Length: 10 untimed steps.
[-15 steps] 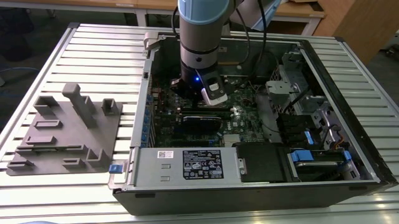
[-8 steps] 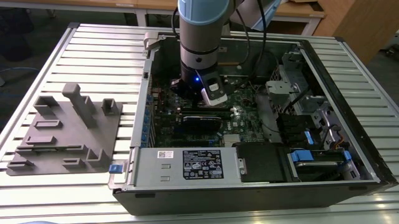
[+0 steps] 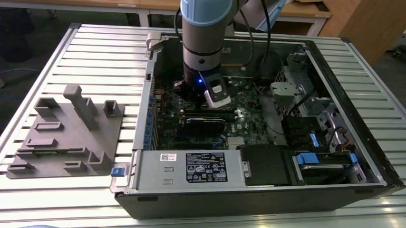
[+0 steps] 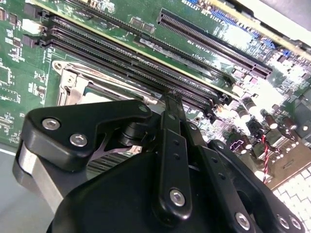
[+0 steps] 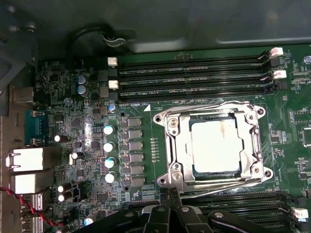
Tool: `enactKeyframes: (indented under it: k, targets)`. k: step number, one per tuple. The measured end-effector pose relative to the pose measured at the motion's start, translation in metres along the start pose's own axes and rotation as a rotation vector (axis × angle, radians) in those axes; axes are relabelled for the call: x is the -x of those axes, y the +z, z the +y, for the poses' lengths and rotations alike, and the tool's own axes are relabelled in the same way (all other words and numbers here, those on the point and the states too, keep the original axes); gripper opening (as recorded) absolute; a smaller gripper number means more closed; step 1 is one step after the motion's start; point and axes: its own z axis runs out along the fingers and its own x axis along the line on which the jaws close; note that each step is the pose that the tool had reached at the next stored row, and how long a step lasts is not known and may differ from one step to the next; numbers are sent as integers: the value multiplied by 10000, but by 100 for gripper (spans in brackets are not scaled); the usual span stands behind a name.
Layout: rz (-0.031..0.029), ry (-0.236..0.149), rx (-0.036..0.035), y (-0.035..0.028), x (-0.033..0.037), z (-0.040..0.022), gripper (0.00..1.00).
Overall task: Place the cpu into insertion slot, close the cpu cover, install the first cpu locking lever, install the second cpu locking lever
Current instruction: 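Install the second cpu locking lever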
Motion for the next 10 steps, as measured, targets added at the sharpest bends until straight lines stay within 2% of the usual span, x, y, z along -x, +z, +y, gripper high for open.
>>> enactKeyframes:
  k: [2,5,7,9,10]
  targets:
    - [4,4,55,2,-1,1,11]
    - [4,4,60,2,0,1,11]
    - [7,5,93,8,-1,-1,11]
    - [17,7,194,14,-1,-2,11]
    - [21,9,276,17,-1,-1,11]
